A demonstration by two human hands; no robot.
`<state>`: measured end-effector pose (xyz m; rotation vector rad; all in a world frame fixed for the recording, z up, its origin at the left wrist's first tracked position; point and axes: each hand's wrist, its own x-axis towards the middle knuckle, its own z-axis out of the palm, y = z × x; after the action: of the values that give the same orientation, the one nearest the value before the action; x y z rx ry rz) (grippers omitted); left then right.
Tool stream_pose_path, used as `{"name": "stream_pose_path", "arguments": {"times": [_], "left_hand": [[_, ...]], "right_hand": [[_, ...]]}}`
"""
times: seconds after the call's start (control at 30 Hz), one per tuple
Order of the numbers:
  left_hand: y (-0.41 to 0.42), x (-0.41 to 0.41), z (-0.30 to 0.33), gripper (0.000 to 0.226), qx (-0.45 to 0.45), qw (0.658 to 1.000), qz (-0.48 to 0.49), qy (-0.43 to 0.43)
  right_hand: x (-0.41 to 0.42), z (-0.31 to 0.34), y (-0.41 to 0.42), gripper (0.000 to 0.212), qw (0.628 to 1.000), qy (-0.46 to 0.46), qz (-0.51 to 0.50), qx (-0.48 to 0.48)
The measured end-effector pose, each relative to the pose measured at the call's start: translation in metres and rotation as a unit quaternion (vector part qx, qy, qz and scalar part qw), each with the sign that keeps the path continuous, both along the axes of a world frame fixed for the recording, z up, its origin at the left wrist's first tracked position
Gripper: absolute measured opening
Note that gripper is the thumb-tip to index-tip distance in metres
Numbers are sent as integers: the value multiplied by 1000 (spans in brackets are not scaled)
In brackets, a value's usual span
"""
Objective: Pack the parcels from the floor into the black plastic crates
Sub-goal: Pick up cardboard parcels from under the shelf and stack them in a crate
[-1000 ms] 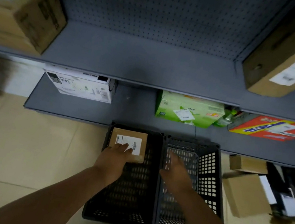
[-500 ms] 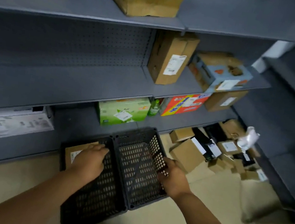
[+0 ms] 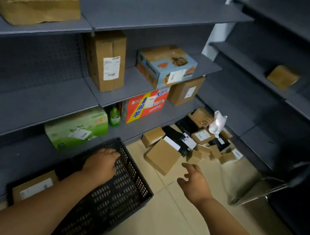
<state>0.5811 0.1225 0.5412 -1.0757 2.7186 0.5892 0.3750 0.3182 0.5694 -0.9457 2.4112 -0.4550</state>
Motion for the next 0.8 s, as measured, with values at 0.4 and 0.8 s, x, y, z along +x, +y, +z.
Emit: {"name": "stream_pose_path", "arguments": {"times": [0.4,0.8], "left_hand": [[87,-209,-13,49,24,1000,-2,3],[45,-302,-39,48,40,998,22,-41]], "right_hand": [[-218,-7,78,49,1000,-1,-3,22],[-326,-32,24,49,999,-45,13,9]]}}
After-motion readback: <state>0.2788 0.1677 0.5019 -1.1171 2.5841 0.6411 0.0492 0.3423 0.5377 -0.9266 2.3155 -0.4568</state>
